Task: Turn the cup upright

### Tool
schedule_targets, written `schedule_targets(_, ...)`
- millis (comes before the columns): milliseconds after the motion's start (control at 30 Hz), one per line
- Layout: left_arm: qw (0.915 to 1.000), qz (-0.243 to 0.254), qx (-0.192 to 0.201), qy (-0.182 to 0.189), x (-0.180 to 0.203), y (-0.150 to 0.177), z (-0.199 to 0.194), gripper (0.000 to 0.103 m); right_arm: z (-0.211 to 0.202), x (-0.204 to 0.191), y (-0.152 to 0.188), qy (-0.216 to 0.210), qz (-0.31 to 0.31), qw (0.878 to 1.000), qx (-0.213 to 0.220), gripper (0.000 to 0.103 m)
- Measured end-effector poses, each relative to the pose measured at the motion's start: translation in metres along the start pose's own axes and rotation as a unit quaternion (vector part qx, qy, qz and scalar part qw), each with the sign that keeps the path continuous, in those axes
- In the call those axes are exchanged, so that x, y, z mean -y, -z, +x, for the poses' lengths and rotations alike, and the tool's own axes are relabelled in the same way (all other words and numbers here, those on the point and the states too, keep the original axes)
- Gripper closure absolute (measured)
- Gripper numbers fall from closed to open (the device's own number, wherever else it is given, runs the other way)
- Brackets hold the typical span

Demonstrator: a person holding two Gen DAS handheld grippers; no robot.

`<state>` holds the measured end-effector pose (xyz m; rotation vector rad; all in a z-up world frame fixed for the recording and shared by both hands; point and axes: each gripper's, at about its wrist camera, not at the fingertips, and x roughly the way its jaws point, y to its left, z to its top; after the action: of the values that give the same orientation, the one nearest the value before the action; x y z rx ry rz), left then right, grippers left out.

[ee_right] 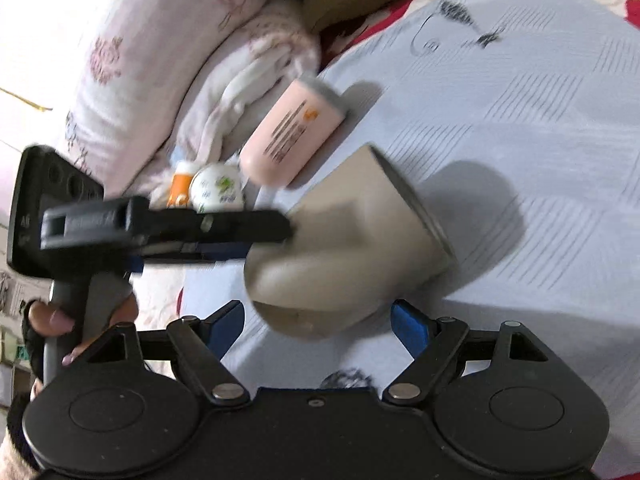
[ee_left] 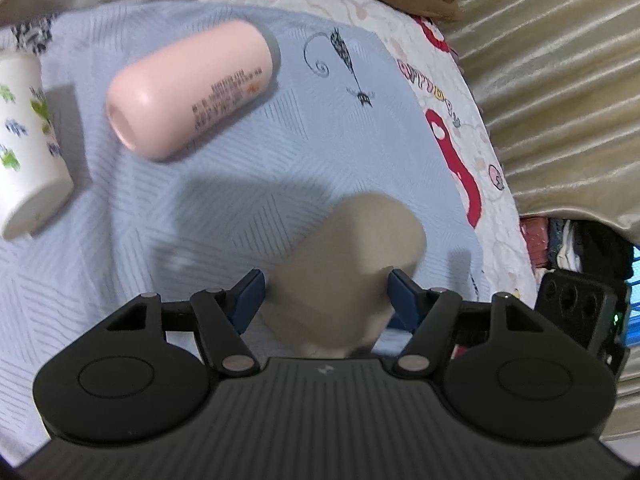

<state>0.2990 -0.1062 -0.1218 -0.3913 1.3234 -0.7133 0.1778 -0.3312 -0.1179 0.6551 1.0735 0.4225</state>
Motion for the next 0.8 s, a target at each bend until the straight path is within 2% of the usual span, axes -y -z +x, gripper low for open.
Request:
schedule_targets(167,0.9999,-0.006,-0.015,0.006,0.006,-0.003,0.009,0.037,0.021,0.008,-0.019,0.016,-0.003,1.000,0.004,0.011)
schedule_targets(267,0.9998,0.014,-0.012,-0.003,0.014,-0.009,0.014,0.036,0.024,0.015,-0.024,0.018,0.005,1.000,0.000,0.009)
schedule_targets(567,0.9974,0.070,0.002,-0.014,0.033,-0.021,0.030,0.032,0.022,0.019,-0.033,0.030,-0.006,0.999,0.022,0.007)
schedule_targets(700,0.9988,0.044,-0.011,0.017,0.030,-0.015,0.035,0.035,0.021,0.017,-0.035,0.058,-0.025,0.997,0.036,0.004)
schedule_targets(800,0.9990,0.040,-0.009,0.015,0.029,-0.009,0.036,0.034,0.019,0.013,-0.032,0.082,-0.059,0.994,0.047,0.009)
